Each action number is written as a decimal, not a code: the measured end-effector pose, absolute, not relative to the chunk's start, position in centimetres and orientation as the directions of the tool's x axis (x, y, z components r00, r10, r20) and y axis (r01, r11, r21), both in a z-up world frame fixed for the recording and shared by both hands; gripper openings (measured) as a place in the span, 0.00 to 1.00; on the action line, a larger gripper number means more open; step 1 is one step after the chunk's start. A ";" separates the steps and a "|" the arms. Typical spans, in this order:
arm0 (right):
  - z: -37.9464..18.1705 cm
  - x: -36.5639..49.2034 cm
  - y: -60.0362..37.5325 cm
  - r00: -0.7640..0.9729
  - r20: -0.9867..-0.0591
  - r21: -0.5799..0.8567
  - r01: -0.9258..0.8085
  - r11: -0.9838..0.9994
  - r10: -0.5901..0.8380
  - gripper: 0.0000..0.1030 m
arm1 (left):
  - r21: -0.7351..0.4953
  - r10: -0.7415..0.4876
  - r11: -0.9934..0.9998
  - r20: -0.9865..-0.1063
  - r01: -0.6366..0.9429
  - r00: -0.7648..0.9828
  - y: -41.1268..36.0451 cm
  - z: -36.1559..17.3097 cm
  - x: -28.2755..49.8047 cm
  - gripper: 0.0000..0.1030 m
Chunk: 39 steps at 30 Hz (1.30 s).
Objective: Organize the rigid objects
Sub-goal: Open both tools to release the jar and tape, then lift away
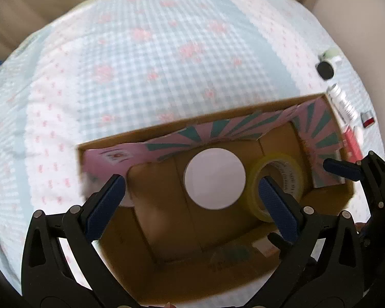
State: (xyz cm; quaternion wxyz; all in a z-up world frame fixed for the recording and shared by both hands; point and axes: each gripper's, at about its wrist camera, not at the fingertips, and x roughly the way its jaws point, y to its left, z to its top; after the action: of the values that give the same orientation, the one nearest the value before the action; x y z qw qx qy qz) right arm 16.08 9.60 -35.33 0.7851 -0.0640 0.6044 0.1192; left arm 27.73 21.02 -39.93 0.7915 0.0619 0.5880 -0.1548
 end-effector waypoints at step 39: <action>-3.6 3.8 -16.7 0.611 -0.786 -0.004 0.158 0.987 -0.101 1.00 | -0.070 -0.134 0.990 -0.759 0.124 0.637 1.1 -11.4 10.2 1.00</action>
State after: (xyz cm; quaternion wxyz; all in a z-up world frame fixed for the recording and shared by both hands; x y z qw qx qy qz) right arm 3.85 -16.66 -3.63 0.8968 0.0328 0.4353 -0.0722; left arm 10.21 1.09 -11.44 0.9047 -0.0057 0.4199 -0.0714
